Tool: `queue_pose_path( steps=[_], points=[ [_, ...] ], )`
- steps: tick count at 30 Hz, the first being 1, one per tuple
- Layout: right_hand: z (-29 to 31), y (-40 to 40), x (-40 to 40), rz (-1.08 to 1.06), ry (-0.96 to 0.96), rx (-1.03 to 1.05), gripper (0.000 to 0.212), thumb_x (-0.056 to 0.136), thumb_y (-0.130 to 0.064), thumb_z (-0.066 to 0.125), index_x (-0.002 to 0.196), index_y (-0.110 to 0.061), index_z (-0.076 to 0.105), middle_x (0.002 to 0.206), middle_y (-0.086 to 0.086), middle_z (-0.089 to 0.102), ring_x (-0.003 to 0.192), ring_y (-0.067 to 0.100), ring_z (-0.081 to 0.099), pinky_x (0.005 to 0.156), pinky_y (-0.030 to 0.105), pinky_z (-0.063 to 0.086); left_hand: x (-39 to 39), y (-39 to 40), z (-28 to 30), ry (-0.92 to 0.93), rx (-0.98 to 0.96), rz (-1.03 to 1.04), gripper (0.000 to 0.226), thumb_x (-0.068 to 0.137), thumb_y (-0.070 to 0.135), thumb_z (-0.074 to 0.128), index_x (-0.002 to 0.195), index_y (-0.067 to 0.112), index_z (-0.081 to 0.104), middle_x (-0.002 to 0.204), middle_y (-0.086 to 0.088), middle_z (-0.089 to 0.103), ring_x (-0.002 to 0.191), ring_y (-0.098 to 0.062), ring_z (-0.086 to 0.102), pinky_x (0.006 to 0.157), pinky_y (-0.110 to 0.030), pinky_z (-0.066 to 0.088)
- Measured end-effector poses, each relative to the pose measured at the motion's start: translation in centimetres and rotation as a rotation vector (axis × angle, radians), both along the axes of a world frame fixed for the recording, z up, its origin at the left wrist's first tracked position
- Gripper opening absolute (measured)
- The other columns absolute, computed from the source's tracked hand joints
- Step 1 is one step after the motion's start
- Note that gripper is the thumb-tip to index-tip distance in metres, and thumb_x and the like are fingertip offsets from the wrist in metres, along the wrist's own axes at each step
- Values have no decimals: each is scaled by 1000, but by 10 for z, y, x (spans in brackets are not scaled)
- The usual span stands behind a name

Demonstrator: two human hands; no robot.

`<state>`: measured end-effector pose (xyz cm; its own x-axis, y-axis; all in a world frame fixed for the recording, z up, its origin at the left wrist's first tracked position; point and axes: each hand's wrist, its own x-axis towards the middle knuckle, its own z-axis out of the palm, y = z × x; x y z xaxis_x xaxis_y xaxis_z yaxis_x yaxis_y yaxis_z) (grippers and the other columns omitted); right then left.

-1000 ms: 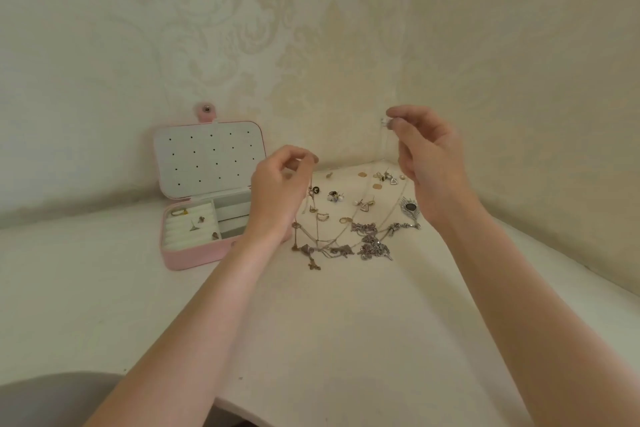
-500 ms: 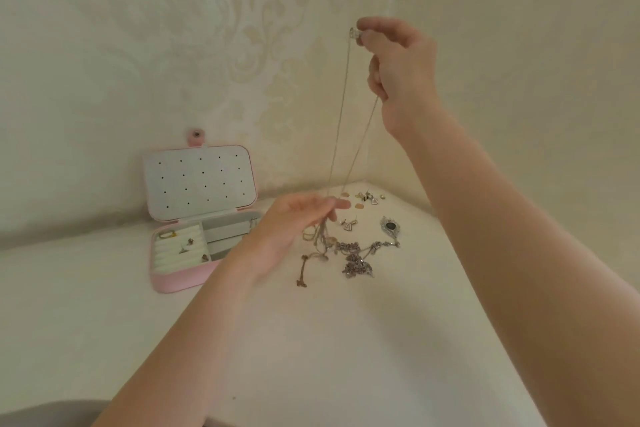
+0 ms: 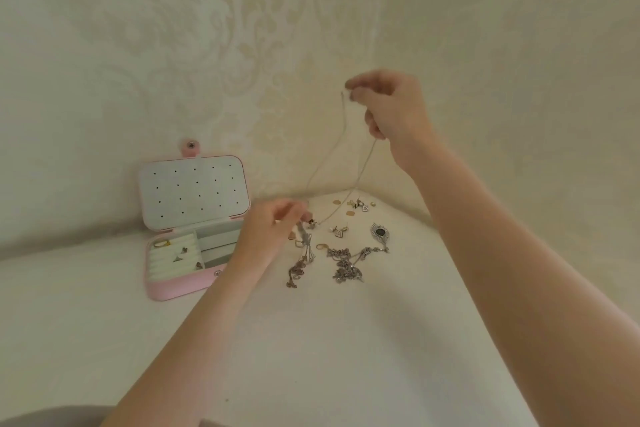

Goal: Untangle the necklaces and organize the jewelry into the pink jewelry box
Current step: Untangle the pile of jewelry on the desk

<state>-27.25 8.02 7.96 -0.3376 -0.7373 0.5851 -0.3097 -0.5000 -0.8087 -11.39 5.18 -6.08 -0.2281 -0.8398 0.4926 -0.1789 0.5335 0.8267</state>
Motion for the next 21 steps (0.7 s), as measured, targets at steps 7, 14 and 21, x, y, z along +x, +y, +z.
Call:
queue_pose_path(
  steps=[7, 14, 21],
  points=[
    [-14, 15, -24, -101, -186, 42, 22, 86, 6, 48, 80, -11, 61, 70, 2, 53, 31, 5, 36, 34, 16, 25, 5, 7, 21, 552, 543, -183, 28, 94, 23, 52, 70, 11, 58, 54, 2, 52, 47, -11, 47, 48, -20, 42],
    [-14, 13, -26, -216, -355, -40, 24, 89, 5, 39, 84, -11, 57, 79, -1, 52, 30, 4, 39, 33, 17, 28, 11, 10, 10, 149, 408, -104, 18, 90, 12, 59, 74, 8, 67, 51, 1, 49, 41, -7, 41, 36, -17, 25],
    [-41, 19, -33, -263, 3, 306, 16, 89, 2, 46, 84, -6, 60, 71, 3, 55, 30, 7, 51, 39, 21, 46, 16, 1, 5, -62, 88, 203, 23, 90, 18, 58, 68, 22, 64, 45, -1, 44, 36, -14, 41, 47, -24, 30]
  ],
)
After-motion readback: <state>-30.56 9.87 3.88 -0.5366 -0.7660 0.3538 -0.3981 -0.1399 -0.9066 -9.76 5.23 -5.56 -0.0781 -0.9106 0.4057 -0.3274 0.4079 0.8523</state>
